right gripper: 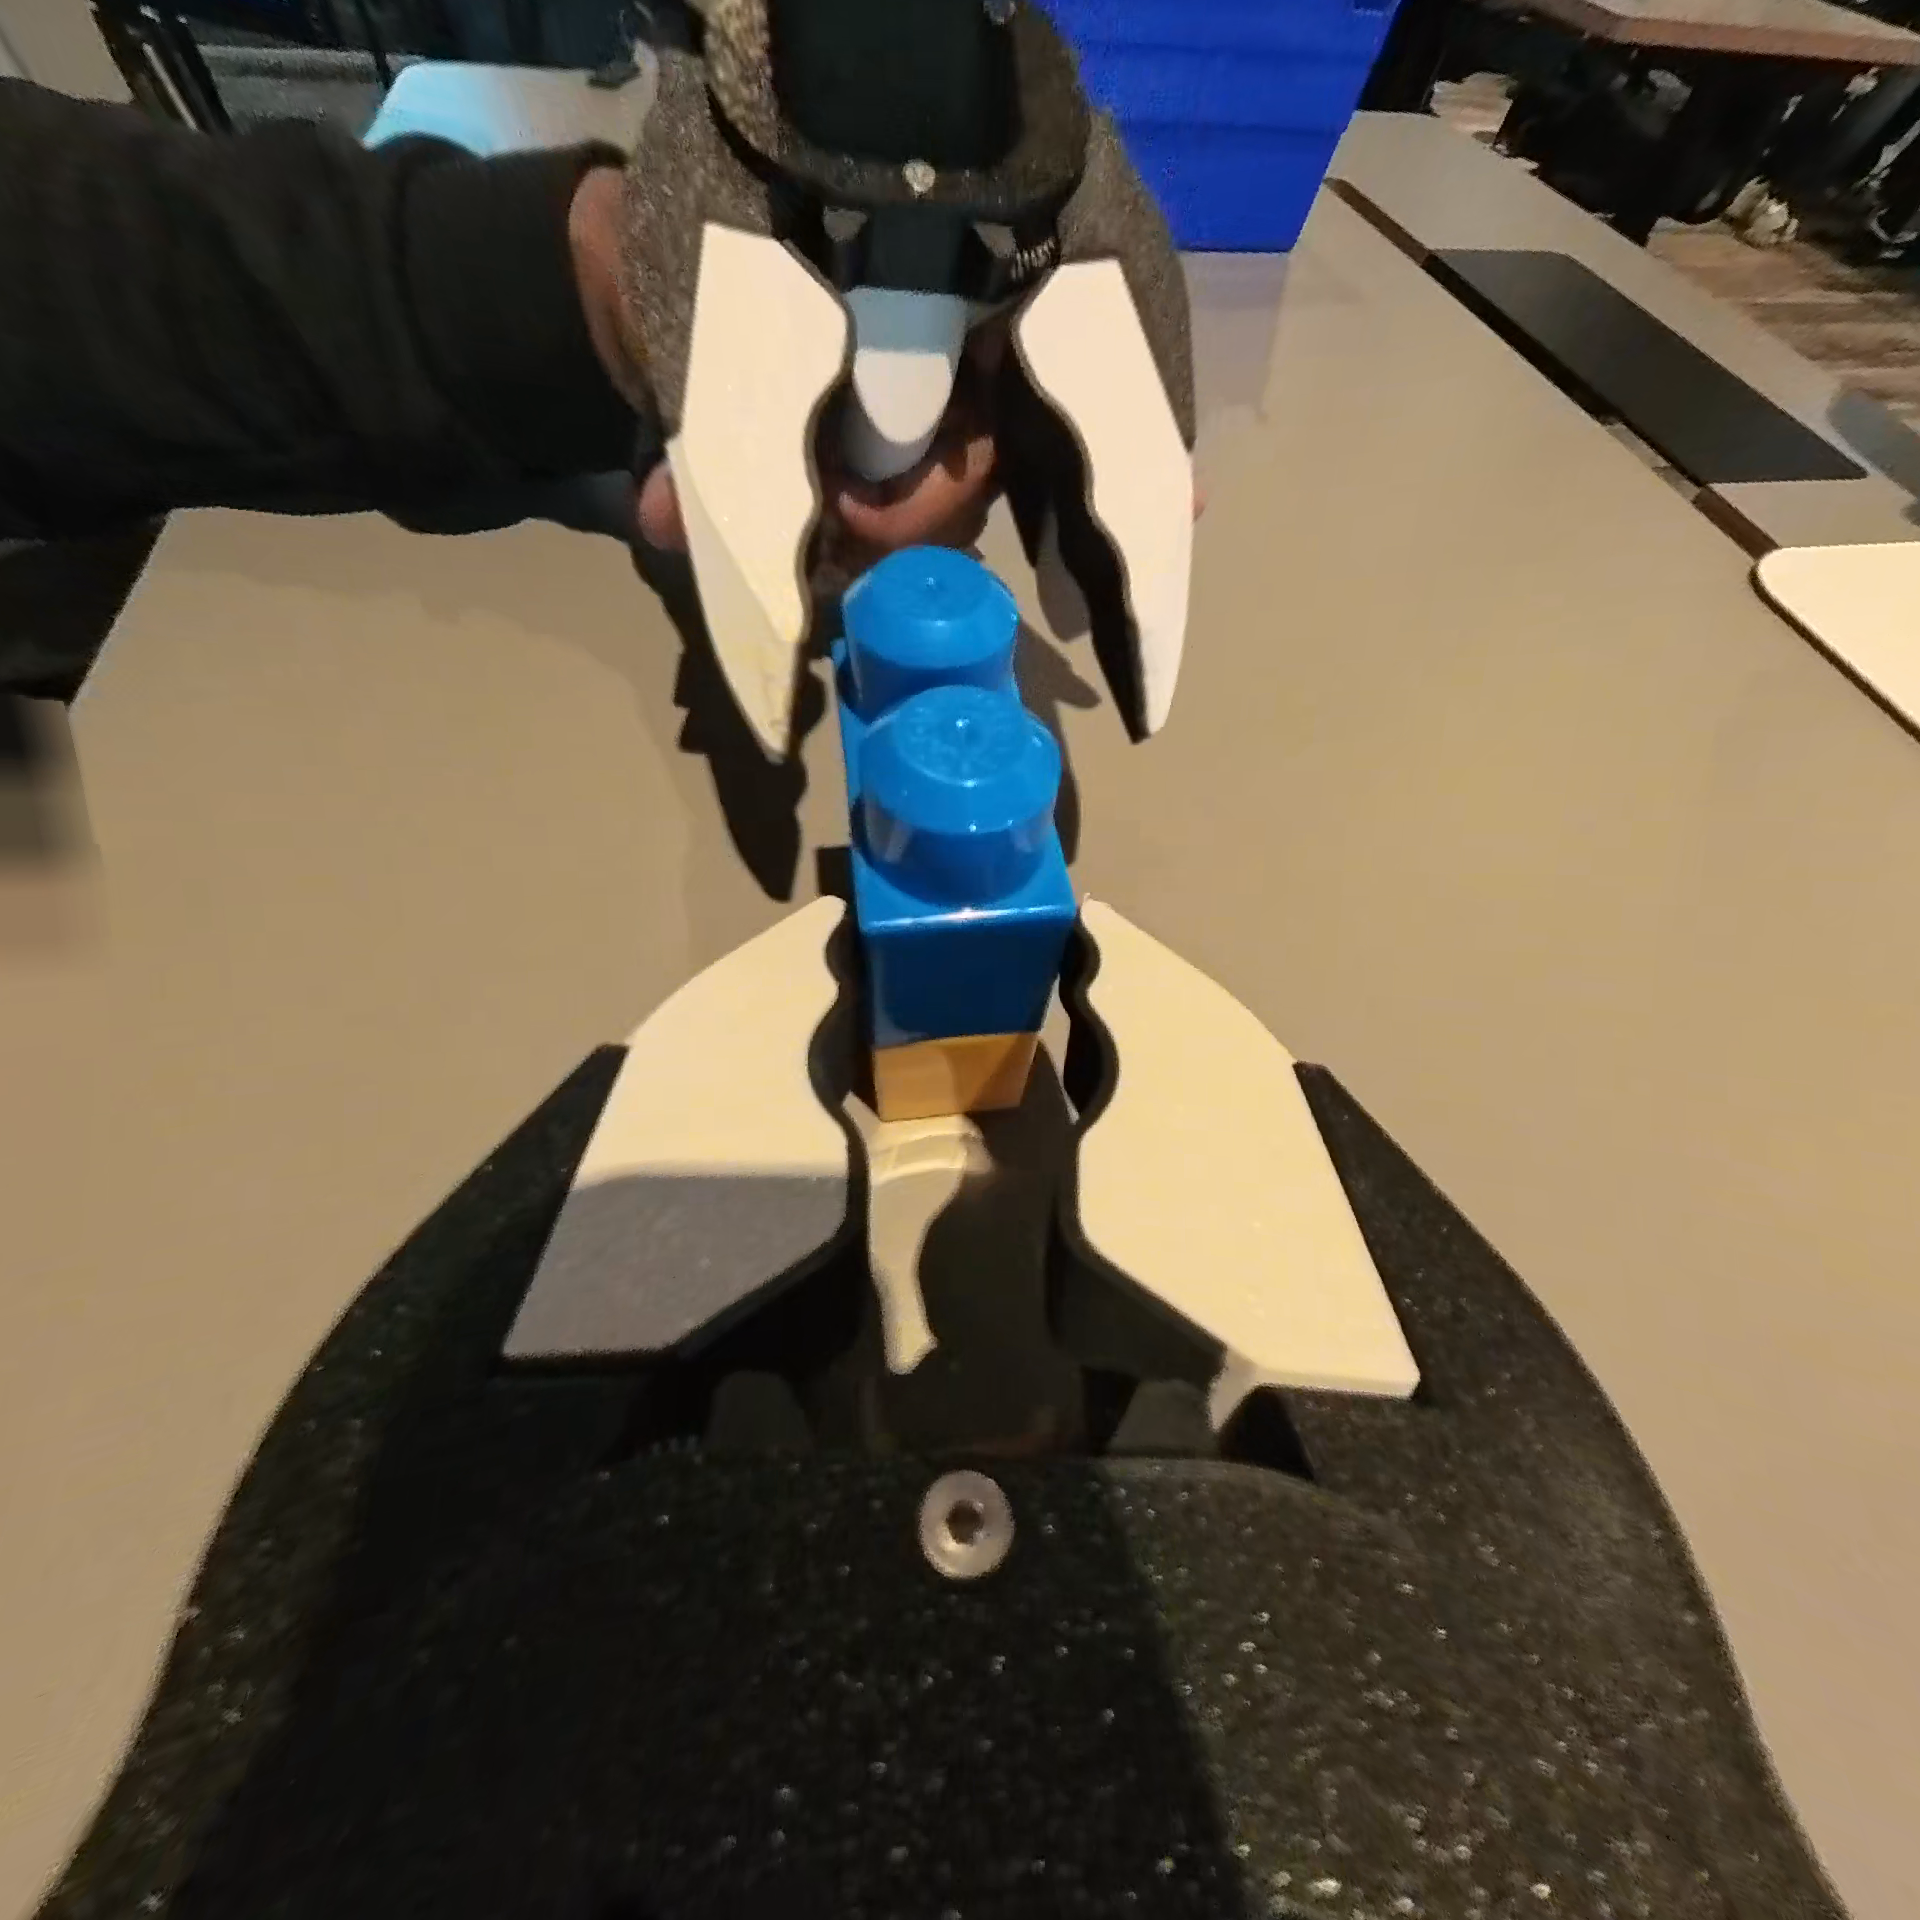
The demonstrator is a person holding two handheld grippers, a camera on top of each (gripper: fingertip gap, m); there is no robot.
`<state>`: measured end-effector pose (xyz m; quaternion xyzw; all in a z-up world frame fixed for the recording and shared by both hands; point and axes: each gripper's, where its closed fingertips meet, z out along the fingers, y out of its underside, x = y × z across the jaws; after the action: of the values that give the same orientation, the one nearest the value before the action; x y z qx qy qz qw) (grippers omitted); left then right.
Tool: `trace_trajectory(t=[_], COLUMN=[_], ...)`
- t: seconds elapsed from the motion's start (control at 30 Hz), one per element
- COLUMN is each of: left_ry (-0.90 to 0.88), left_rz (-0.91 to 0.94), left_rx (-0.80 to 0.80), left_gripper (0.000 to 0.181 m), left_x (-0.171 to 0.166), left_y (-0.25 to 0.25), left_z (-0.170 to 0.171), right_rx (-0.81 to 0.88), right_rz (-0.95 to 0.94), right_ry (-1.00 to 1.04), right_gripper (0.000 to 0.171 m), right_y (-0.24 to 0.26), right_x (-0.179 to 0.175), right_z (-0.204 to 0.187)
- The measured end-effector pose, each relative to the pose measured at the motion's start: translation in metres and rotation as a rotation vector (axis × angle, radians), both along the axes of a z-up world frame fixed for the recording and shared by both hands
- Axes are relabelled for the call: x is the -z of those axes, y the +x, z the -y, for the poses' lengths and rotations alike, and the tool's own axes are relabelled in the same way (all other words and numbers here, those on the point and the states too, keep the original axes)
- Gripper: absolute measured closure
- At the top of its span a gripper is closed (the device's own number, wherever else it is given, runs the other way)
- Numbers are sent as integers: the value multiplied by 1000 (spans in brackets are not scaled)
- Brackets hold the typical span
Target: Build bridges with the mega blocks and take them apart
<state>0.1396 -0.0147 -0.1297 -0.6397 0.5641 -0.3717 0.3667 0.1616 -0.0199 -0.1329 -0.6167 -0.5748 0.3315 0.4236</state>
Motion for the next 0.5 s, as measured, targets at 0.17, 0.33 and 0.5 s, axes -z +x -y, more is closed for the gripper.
trace_trajectory(t=[0.17,0.33,0.5], left_ry=[-6,22,-80], left_rz=[-17,3,241], left_rx=[41,11,-43], left_gripper=[137,145,145], left_x=[8,6,-31], left_y=[12,15,12], left_z=[10,8,1], right_rx=[-1,2,-11], right_rz=[2,9,6], right_ry=[-3,-18,-33], right_gripper=[134,132,99], right_y=[0,0,0], right_x=[0,2,1], right_z=[0,-1,1])
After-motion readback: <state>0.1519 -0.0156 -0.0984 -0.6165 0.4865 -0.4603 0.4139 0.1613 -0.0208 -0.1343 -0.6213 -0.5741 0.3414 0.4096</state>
